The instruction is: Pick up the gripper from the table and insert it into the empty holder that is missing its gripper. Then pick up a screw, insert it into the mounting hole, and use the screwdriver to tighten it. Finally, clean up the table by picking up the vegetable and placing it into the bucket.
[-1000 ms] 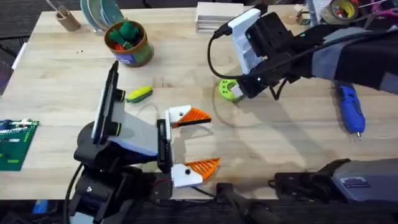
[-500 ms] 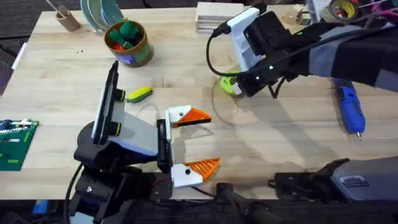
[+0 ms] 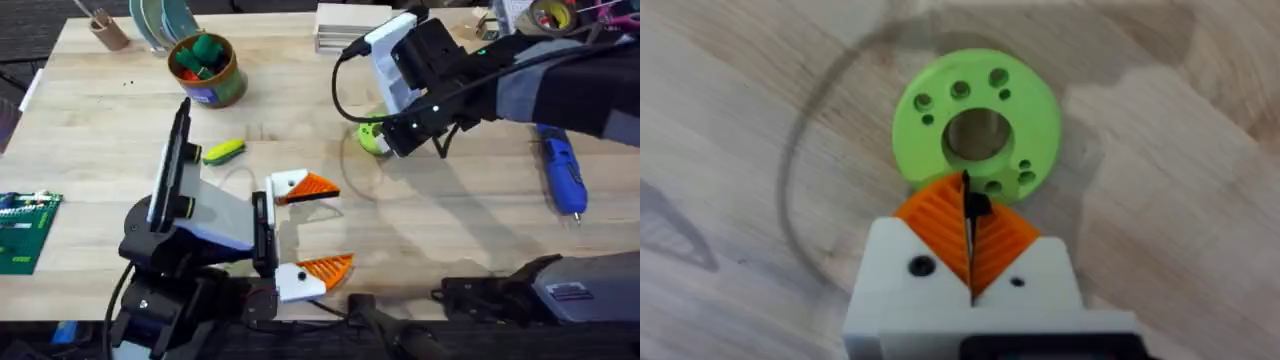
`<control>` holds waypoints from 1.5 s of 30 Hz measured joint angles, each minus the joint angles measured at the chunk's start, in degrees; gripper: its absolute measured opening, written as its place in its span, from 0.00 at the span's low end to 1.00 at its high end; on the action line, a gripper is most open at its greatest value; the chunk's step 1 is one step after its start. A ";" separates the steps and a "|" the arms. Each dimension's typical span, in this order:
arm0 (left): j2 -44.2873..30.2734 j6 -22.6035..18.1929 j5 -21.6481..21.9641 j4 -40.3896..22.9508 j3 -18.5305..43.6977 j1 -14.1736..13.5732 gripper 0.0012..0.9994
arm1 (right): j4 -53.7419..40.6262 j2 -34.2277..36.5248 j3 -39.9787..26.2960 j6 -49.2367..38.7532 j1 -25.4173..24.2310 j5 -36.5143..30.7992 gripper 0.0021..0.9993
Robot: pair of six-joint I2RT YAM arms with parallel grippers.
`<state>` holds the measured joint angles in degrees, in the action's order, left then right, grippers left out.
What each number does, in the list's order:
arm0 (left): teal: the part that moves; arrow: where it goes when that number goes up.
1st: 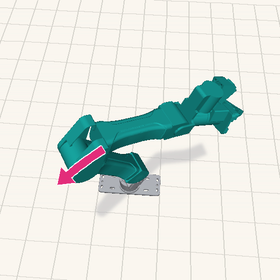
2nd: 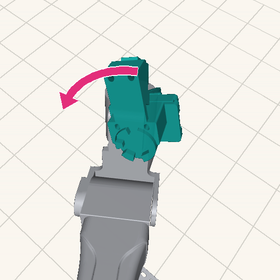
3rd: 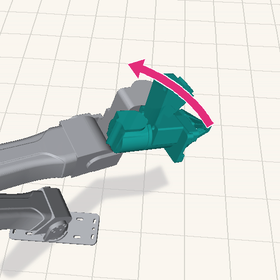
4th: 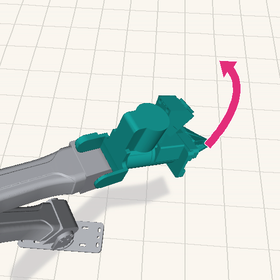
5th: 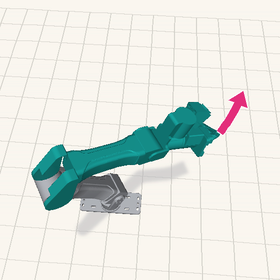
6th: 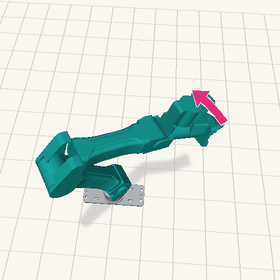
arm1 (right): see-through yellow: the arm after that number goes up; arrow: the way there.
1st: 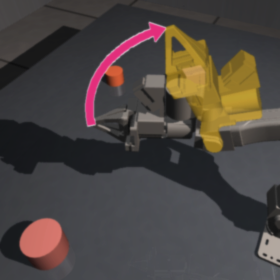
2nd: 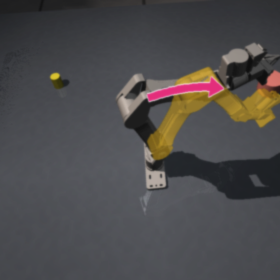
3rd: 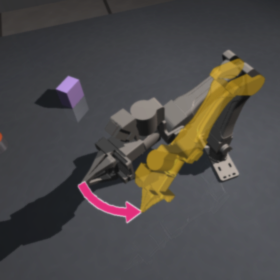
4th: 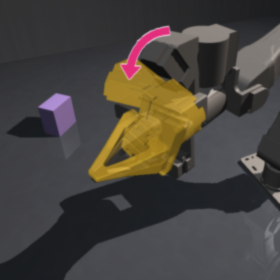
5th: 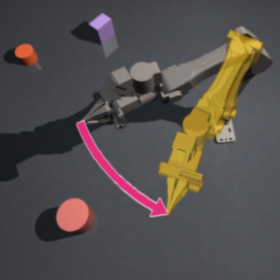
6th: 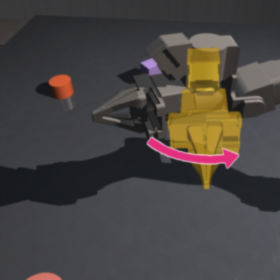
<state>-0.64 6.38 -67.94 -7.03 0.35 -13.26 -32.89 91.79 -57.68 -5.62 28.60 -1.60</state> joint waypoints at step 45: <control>0.00 -0.01 0.03 0.02 -0.01 0.00 0.99 | -34.70 0.04 -37.30 -2.86 11.28 1.24 0.02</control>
<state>-0.64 6.38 -67.92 -7.01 0.34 -13.26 -67.59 91.83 -94.97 -8.48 39.88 -0.36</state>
